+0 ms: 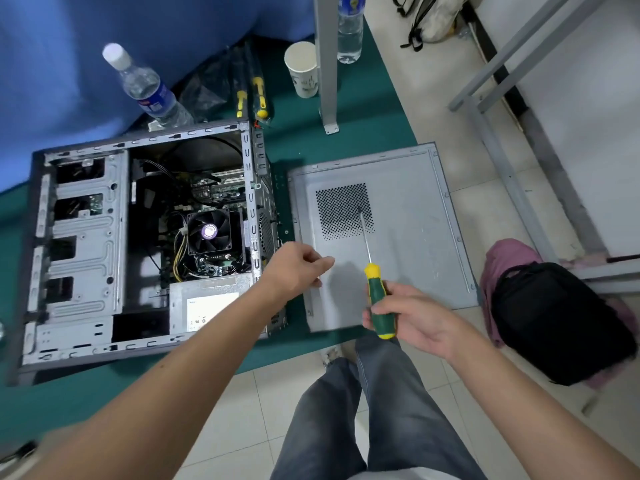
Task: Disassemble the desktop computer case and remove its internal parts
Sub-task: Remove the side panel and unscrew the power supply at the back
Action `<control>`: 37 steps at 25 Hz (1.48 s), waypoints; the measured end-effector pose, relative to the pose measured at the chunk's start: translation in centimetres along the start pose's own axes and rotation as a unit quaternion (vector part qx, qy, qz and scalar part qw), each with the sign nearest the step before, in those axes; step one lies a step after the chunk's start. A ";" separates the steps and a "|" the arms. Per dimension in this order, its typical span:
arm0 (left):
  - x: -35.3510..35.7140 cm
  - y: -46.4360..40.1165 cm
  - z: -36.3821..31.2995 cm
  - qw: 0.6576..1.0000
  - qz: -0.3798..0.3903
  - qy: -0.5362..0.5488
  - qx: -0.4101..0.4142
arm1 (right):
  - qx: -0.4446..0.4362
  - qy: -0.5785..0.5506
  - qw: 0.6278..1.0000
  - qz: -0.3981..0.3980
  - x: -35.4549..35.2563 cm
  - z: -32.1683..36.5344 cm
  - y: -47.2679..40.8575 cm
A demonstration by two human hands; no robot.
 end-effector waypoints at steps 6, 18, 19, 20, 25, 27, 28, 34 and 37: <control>-0.1 2.4 0.4 0.978 0.022 0.197 -0.062 | -0.179 0.208 0.953 -0.130 5.0 3.0 -1.5; -7.4 4.5 1.2 0.920 -0.311 -0.175 0.164 | -0.227 0.330 0.878 -0.261 6.0 4.1 -5.6; -8.1 4.2 2.3 0.914 -0.327 -0.192 0.142 | -0.219 0.340 0.873 -0.272 6.2 4.2 -6.6; -8.4 3.7 3.6 0.916 -0.323 -0.213 0.106 | -0.210 0.347 0.872 -0.275 6.4 4.2 -7.7; -7.7 2.4 6.0 0.903 -0.311 -0.286 0.083 | -0.188 0.422 0.839 -0.288 8.3 4.6 -13.5; -7.9 2.2 6.2 0.902 -0.316 -0.281 0.093 | -0.184 0.430 0.829 -0.308 8.7 4.8 -15.4; -7.8 2.2 6.2 0.903 -0.314 -0.278 0.093 | -0.183 0.428 0.825 -0.319 8.9 4.9 -15.8; -7.6 2.2 6.3 0.906 -0.297 -0.290 0.078 | -0.191 0.387 0.836 -0.338 7.6 4.2 -14.9; -7.5 2.2 6.3 0.910 -0.290 -0.284 0.083 | -0.187 0.305 0.879 -0.315 5.2 1.9 -11.9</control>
Point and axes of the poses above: each hand's wrist, its own y-axis away from the middle knuckle, its own x-axis out of the palm, z = x × y, the point moved 5 cm from there along -y, towards the middle knuckle, and after that the axes turned 5 degrees about x, right-handed, at the moved point
